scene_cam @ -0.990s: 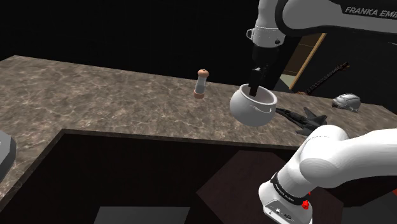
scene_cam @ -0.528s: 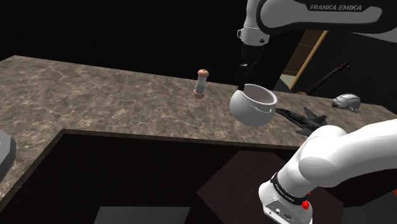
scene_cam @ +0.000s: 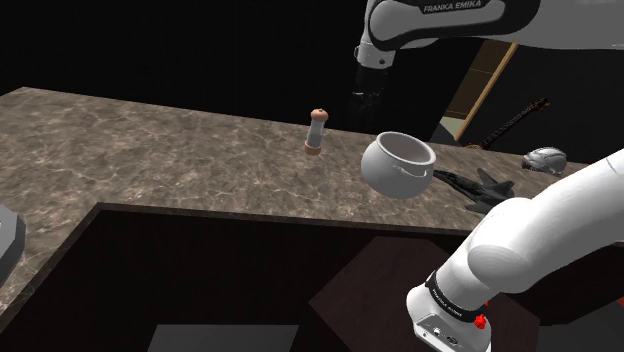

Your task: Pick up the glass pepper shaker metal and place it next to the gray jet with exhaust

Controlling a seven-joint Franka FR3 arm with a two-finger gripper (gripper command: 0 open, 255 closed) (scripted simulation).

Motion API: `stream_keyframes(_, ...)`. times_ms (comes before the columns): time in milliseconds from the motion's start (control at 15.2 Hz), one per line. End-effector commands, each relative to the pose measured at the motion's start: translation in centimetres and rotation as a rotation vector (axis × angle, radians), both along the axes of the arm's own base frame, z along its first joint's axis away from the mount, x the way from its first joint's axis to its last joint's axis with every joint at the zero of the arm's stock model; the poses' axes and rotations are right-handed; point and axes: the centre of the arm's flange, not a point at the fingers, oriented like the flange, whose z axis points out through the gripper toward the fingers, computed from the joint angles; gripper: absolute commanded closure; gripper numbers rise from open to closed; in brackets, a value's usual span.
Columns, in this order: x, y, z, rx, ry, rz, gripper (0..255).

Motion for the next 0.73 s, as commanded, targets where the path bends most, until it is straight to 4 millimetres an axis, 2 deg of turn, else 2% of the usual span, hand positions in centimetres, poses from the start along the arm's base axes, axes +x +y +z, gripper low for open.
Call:
stream_keyframes(0,2.4,-1.3,-0.7,0.016,-0.01,-0.013,0)
stream_keyframes(660,13.3,-8.1,-4.0,0.098,-0.053,-0.08,0)
